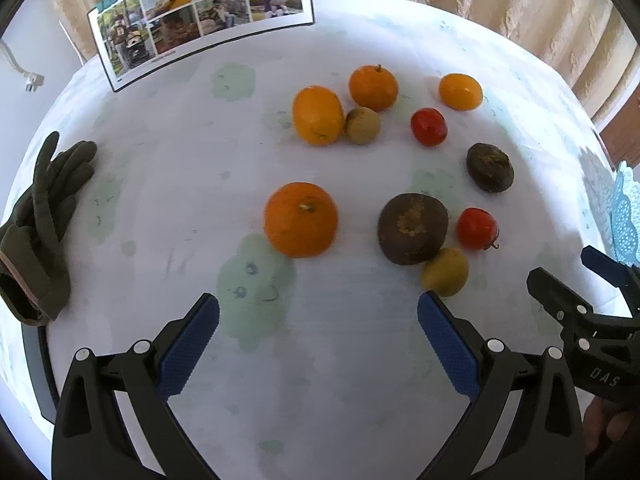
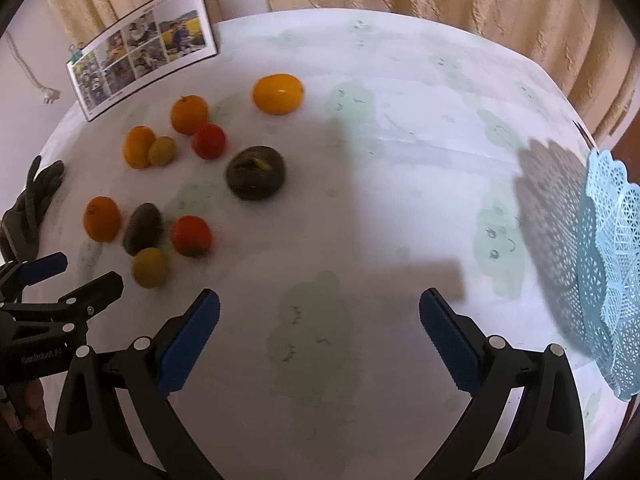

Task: Organize fruits
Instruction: 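Move both tools toward the cluster of fruits on the table, then grasp the small yellow fruit with the right tool while the left tool grasps the large orange, then carry the yellow fruit and the orange in both tools to the blue basket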

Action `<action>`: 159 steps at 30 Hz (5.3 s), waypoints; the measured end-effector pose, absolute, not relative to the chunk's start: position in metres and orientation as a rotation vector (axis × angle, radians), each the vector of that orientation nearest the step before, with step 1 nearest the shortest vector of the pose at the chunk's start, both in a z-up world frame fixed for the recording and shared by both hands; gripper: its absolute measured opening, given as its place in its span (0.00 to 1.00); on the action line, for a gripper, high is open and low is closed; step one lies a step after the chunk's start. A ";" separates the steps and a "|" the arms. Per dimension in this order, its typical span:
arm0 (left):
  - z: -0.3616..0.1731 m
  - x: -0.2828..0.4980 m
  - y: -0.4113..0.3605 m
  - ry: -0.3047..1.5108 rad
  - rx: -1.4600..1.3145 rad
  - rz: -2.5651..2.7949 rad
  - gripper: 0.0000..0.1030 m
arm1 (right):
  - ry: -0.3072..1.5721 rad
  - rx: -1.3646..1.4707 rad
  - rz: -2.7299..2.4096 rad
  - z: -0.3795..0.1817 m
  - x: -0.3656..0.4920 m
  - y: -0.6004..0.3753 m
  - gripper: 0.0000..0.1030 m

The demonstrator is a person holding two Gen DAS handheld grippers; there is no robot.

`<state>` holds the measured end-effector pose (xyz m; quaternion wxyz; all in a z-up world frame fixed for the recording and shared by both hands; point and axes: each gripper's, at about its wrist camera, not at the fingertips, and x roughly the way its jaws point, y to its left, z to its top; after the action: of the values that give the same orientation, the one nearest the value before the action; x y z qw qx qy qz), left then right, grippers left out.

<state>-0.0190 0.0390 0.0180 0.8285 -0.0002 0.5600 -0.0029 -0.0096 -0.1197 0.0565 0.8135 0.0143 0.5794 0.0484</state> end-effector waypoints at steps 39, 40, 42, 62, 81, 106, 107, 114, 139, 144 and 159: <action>0.037 0.013 0.092 1.167 0.000 -0.049 0.95 | 1.211 0.037 0.253 0.058 -0.002 -0.039 0.98; 0.036 0.015 0.093 1.168 -0.001 -0.051 0.95 | 1.209 0.039 0.256 0.057 -0.002 -0.038 0.97; 0.036 0.016 0.095 1.167 -0.001 -0.053 0.95 | 1.207 0.041 0.260 0.057 -0.001 -0.036 0.89; 0.037 0.022 0.093 1.166 -0.026 -0.103 0.95 | 1.209 0.041 0.289 0.051 0.004 -0.030 0.30; 0.022 0.029 0.059 1.188 -0.016 -0.191 0.37 | 1.160 0.130 0.213 0.080 -0.018 -0.087 0.30; 0.042 0.026 0.061 1.162 -0.022 -0.172 0.37 | 1.186 0.144 0.383 0.067 -0.012 -0.071 0.29; 0.044 0.027 0.057 1.158 -0.020 -0.176 0.37 | 1.178 0.153 0.369 0.071 -0.013 -0.078 0.29; 0.059 0.032 0.011 1.131 0.016 -0.240 0.37 | 1.099 0.200 0.204 0.099 -0.024 -0.147 0.29; 0.085 0.009 -0.204 1.063 0.154 -0.519 0.37 | 0.975 0.272 -0.202 0.126 -0.104 -0.359 0.59; 0.086 0.006 -0.231 1.060 0.166 -0.553 0.37 | 0.963 0.285 -0.236 0.128 -0.111 -0.376 0.63; 0.091 -0.007 -0.303 1.041 0.198 -0.696 0.41 | 0.893 0.256 -0.376 0.143 -0.136 -0.403 0.86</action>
<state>-0.0071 -0.3030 0.0907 0.8057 0.0927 0.4863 -0.3251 -0.1357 -0.4033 0.1430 0.8770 0.1227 0.4281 -0.1804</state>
